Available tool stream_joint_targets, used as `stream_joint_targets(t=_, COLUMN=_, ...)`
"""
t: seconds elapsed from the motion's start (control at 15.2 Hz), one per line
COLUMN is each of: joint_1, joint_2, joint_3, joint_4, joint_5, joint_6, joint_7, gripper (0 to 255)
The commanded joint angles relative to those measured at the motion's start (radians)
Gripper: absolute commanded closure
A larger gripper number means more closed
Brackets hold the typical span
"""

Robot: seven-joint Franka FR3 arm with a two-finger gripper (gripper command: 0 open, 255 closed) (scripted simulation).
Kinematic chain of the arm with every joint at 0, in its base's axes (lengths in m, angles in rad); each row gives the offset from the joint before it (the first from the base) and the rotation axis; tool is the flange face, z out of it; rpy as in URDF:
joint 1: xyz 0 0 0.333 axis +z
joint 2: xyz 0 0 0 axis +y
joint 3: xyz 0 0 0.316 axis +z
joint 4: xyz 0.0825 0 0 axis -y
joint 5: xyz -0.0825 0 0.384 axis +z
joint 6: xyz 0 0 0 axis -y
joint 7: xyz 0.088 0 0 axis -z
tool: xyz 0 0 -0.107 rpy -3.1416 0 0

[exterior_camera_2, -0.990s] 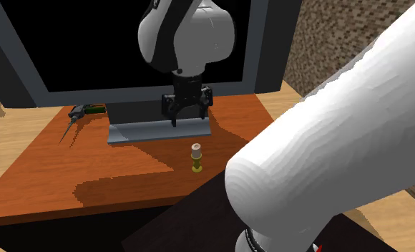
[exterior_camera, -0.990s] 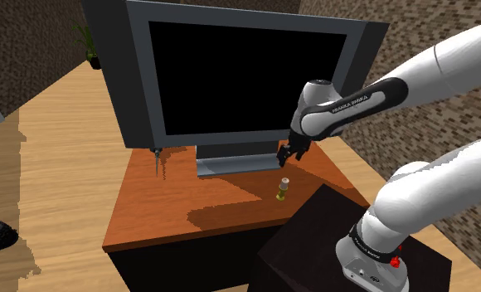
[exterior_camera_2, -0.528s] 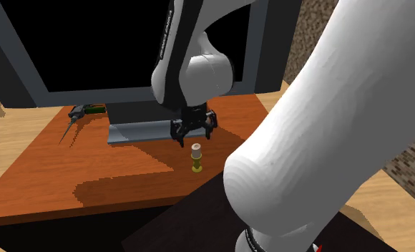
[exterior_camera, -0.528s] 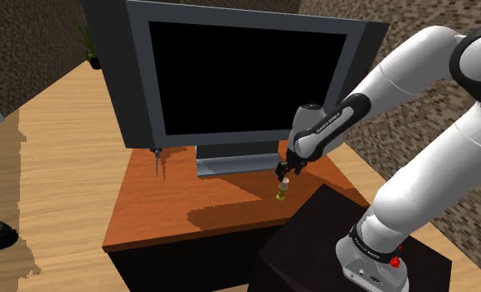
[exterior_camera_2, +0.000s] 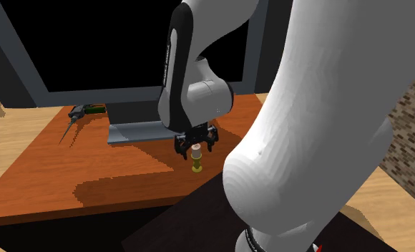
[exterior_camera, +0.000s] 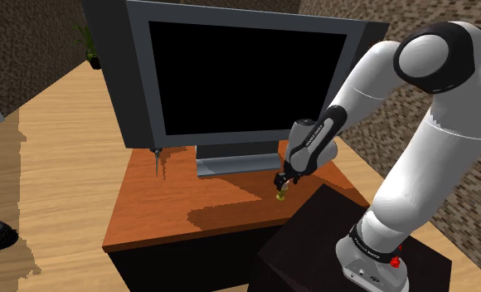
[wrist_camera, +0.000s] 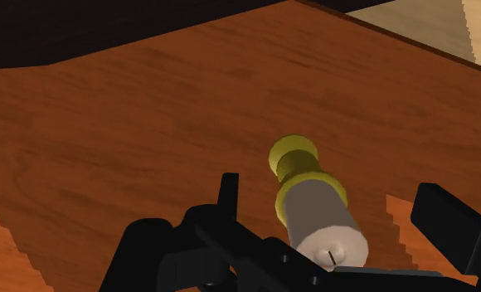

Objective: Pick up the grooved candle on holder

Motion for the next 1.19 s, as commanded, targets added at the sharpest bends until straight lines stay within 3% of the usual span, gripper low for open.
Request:
stream_joint_targets(t=0.0, joint_1=-0.001, joint_2=0.043, joint_3=-0.001, joint_4=0.003, joint_5=-0.001, joint_6=0.041, joint_7=0.000, gripper=0)
stream_joint_targets(t=0.13, joint_1=-0.001, joint_2=0.055, joint_3=-0.001, joint_4=0.004, joint_5=-0.001, joint_6=0.052, joint_7=0.000, gripper=0)
stream_joint_targets(t=0.2, joint_1=-0.001, joint_2=0.054, joint_3=-0.001, joint_4=0.003, joint_5=-0.001, joint_6=0.052, joint_7=-0.001, gripper=255)
stream_joint_targets(t=0.79, joint_1=-0.001, joint_2=0.055, joint_3=-0.001, joint_4=0.005, joint_5=-0.001, joint_6=0.052, joint_7=0.000, gripper=255)
stream_joint_targets(t=1.12, joint_1=-0.001, joint_2=-0.052, joint_3=-0.002, joint_4=-0.010, joint_5=-0.002, joint_6=-0.041, joint_7=-0.001, gripper=255)
